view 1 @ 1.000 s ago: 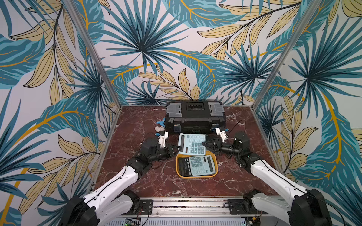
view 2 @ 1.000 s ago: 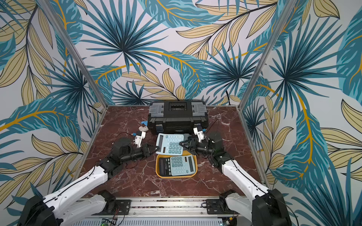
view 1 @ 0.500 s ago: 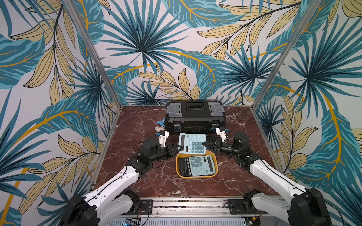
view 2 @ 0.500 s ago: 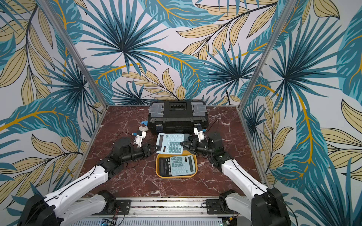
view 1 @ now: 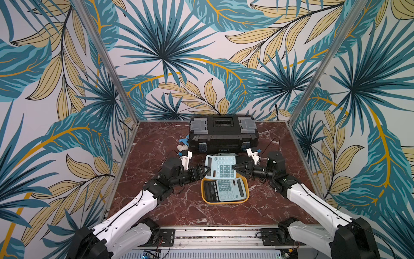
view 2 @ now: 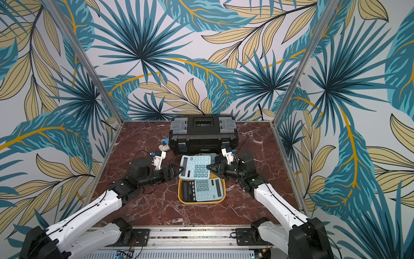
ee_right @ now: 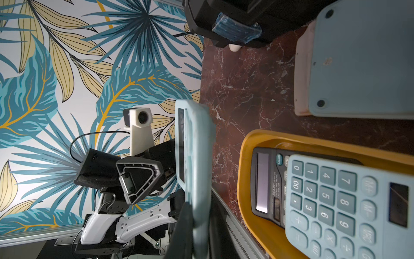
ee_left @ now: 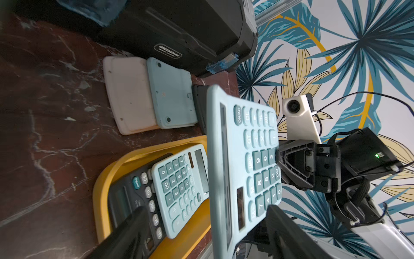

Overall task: Put the calculator in the storage box
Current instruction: Pick up the calculator at the center of the board, then place the calculator in the storage box.

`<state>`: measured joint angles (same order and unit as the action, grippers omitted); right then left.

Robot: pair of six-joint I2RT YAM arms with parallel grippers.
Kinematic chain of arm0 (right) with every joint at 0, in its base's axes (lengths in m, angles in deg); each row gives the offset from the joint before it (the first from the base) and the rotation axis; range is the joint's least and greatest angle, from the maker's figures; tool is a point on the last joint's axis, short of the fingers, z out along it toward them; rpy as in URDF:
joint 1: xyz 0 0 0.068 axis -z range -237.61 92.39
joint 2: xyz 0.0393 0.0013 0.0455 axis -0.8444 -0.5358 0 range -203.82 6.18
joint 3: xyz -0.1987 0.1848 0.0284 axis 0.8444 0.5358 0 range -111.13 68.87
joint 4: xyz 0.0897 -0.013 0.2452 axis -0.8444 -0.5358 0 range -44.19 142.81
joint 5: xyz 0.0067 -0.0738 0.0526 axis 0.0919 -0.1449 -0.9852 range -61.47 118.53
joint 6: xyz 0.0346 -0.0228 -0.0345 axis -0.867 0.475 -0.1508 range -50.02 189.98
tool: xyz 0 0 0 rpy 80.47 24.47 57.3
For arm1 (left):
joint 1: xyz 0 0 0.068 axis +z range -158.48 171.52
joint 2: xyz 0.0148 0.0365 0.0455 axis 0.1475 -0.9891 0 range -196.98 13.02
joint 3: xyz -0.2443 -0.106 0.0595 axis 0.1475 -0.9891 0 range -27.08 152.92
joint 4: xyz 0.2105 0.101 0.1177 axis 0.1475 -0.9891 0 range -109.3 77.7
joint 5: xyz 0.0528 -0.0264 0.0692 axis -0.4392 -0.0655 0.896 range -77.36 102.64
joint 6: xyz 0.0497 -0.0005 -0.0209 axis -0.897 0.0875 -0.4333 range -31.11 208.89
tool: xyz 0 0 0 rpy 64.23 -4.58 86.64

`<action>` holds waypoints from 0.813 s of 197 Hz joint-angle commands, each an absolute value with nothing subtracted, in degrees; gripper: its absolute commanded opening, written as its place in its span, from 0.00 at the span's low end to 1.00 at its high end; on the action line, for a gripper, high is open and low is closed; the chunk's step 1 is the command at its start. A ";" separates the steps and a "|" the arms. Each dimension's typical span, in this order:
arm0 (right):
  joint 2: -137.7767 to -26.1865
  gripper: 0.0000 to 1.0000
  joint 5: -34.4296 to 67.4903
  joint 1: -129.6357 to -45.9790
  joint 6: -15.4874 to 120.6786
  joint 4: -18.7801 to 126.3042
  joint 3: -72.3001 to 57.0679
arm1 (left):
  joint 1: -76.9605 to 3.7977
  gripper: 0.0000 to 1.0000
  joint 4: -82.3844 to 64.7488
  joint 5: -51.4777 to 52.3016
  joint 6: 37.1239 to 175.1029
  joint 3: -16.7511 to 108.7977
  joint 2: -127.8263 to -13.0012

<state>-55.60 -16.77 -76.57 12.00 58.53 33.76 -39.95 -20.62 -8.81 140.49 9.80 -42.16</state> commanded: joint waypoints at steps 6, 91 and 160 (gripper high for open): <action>-53.46 0.02 -17.81 -75.83 16.91 52.42 33.31 | -39.98 1.00 -32.11 0.39 133.87 14.07 -38.12; -60.42 0.02 -20.22 -75.80 19.17 53.42 35.21 | -39.96 1.00 -35.94 7.02 131.94 12.40 -34.72; -66.52 0.02 -20.34 -76.06 21.14 55.07 35.63 | -39.98 1.00 -34.28 6.67 132.11 11.50 -35.82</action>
